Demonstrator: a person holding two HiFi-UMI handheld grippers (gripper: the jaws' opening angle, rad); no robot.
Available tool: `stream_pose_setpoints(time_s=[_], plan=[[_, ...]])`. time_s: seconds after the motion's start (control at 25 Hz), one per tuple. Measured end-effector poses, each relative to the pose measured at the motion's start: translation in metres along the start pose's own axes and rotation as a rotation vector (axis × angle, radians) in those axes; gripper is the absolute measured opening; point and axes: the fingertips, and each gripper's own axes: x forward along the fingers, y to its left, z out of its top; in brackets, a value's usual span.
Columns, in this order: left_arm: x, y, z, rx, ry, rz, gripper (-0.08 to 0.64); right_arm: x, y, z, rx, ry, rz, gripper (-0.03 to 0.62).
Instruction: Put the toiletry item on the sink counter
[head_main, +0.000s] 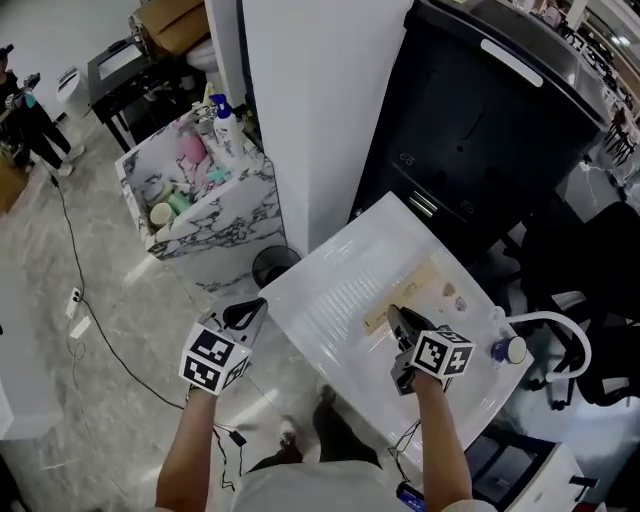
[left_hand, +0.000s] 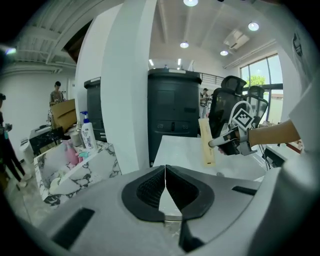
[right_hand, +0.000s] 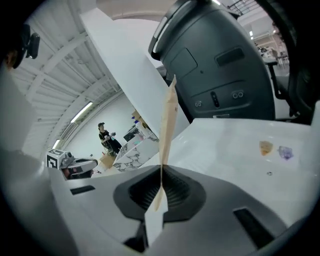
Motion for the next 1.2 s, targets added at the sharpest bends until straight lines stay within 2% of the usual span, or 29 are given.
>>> stream_pose_setpoints(time_s=[0.32,0.64,0.8,1.0,1.2], plan=[[0.038,0.018,-0.018,-0.046,0.060,0.004,0.011,0.068,-0.029,-0.025,0.186,0.088,0.063,0.005],[0.061,0.025,-0.036,-0.084,0.095,0.001,0.011,0.115,-0.041,-0.041,0.426,0.122,0.168,0.008],[0.066,0.028,-0.044,-0.099,0.109,0.004,0.011,0.129,-0.041,-0.042,0.558,0.106,0.217,0.008],[0.066,0.033,-0.049,-0.114,0.116,0.017,0.011,0.144,-0.042,-0.047,0.634,0.115,0.240,0.012],[0.062,0.035,-0.055,-0.128,0.124,0.032,0.011,0.155,-0.048,-0.050,0.683,0.136,0.200,0.025]])
